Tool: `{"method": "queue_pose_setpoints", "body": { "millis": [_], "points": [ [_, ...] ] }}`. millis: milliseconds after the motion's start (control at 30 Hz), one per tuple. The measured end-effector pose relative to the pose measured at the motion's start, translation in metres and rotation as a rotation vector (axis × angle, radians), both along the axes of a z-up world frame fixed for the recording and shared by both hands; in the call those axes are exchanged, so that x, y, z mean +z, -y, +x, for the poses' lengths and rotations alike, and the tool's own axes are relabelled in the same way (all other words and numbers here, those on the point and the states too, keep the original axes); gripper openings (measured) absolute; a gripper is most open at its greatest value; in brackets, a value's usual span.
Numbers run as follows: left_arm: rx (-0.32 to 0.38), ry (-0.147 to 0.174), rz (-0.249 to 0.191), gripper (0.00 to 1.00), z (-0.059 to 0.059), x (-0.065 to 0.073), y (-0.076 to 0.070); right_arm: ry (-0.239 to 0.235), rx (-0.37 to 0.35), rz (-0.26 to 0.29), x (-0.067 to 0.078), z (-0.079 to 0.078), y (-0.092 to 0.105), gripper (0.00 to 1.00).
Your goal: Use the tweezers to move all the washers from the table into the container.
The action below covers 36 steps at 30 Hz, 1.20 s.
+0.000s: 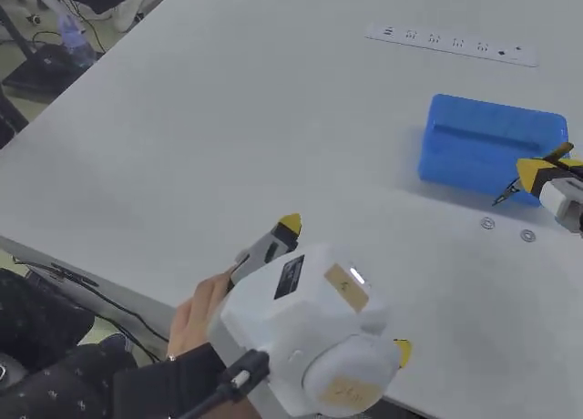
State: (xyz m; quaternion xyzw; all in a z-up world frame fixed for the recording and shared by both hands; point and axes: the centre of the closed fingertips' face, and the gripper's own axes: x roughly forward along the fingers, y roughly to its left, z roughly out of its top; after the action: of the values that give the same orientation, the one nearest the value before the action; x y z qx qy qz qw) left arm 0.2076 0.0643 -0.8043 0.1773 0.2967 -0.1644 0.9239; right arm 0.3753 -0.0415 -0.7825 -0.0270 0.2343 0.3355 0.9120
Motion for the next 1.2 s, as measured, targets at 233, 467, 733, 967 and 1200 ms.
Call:
{"method": "queue_pose_setpoints", "body": {
  "millis": [233, 467, 733, 967, 1200],
  "points": [
    [0.0, -0.002, 0.001, 0.96, 0.0, 0.0, 0.0, -0.027, -0.006, -0.008, -0.013, 0.0, 0.003, 0.03],
    [-0.002, -0.004, 0.002, 0.96, 0.0, -0.001, 0.0, -0.026, -0.012, -0.019, -0.017, 0.002, 0.004, 0.03],
    [-0.002, -0.006, 0.006, 0.96, -0.001, -0.001, -0.001, 0.007, 0.004, -0.073, -0.025, 0.0, 0.006, 0.03],
    [-0.006, -0.009, 0.008, 0.96, -0.001, -0.001, 0.0, 0.03, 0.022, -0.097, -0.025, -0.001, 0.004, 0.03],
    [-0.002, -0.012, 0.01, 0.96, -0.001, -0.002, -0.001, 0.035, 0.016, -0.083, -0.025, -0.001, 0.002, 0.02]
  ]
}}
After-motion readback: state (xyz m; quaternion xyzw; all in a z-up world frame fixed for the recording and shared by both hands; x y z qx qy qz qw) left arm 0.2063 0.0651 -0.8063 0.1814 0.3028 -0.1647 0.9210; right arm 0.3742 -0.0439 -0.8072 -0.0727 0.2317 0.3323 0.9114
